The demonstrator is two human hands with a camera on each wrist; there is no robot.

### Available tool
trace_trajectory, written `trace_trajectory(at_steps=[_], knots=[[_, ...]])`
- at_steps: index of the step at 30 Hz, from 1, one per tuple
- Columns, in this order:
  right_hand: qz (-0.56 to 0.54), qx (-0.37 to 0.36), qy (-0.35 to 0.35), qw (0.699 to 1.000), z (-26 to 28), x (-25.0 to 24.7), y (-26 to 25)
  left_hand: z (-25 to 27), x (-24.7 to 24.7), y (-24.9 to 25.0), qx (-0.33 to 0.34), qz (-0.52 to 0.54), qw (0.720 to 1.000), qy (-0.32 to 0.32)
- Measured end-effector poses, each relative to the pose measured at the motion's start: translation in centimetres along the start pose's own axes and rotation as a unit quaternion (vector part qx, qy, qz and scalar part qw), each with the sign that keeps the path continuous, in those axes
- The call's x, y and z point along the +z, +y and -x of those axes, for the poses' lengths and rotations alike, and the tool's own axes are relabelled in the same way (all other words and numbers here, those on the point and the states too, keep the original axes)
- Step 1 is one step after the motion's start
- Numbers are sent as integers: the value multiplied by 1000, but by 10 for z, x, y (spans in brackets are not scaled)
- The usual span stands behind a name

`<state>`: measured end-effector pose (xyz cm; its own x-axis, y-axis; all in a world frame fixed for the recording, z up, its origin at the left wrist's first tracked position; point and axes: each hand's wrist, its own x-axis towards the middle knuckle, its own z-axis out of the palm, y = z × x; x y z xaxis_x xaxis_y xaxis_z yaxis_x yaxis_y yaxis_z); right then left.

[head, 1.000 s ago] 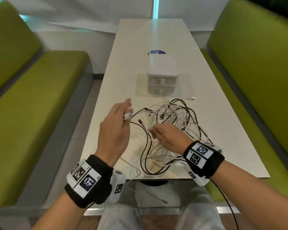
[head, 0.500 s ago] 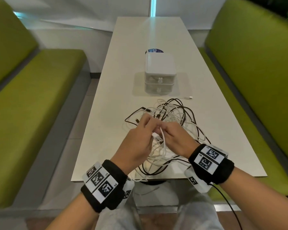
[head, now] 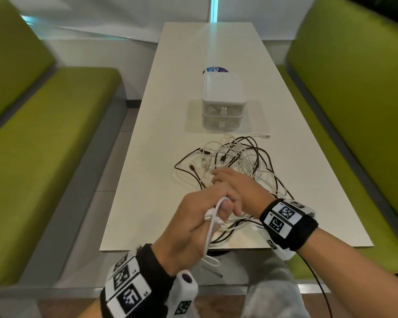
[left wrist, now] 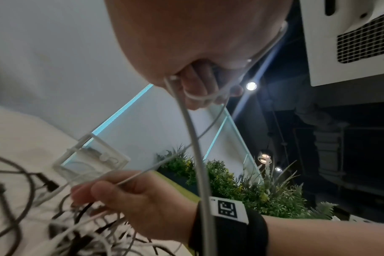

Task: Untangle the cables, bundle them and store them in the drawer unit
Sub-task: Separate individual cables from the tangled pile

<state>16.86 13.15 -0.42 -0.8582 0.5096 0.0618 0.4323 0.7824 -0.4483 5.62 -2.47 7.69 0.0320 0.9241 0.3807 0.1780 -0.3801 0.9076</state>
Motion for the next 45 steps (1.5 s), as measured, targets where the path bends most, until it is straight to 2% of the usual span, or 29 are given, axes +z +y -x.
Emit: trace_trajectory(at_steps=[3,7,9,13,19,22,26,29,35,38,42,45], knots=[[-58,17,19,998,4,-5,-2,-1,-7,-15,-91,47,995,-12],[-156,43,97,982,7,-4,-6,-7,-16,-42,-181,-42,978,91],[-130,44,126,982,9,-5,-10,-13,-16,-52,-218,-88,964,124],[-42,-36,140,989,20,-3,-9,-28,-12,-60,-285,-140,942,106],[44,-85,144,985,28,0,-10,-41,-7,-74,-326,-220,916,72],[41,-98,158,982,28,4,-6,-42,-6,-80,-336,-249,907,40],[43,-119,144,981,29,4,-3,-44,-4,-87,-341,-196,918,60],[32,-119,131,984,27,2,-2,-46,-3,-91,-334,-209,918,52],[-81,-37,144,986,14,0,-12,-45,-6,-83,-287,-259,921,53],[-119,65,90,987,6,-2,-17,-46,-11,-73,-270,-264,926,25],[-65,81,64,993,-4,-4,-20,-46,-14,-54,-248,-288,925,-5],[-97,129,53,986,-9,-3,-18,-42,-11,-27,-201,-267,942,-21]])
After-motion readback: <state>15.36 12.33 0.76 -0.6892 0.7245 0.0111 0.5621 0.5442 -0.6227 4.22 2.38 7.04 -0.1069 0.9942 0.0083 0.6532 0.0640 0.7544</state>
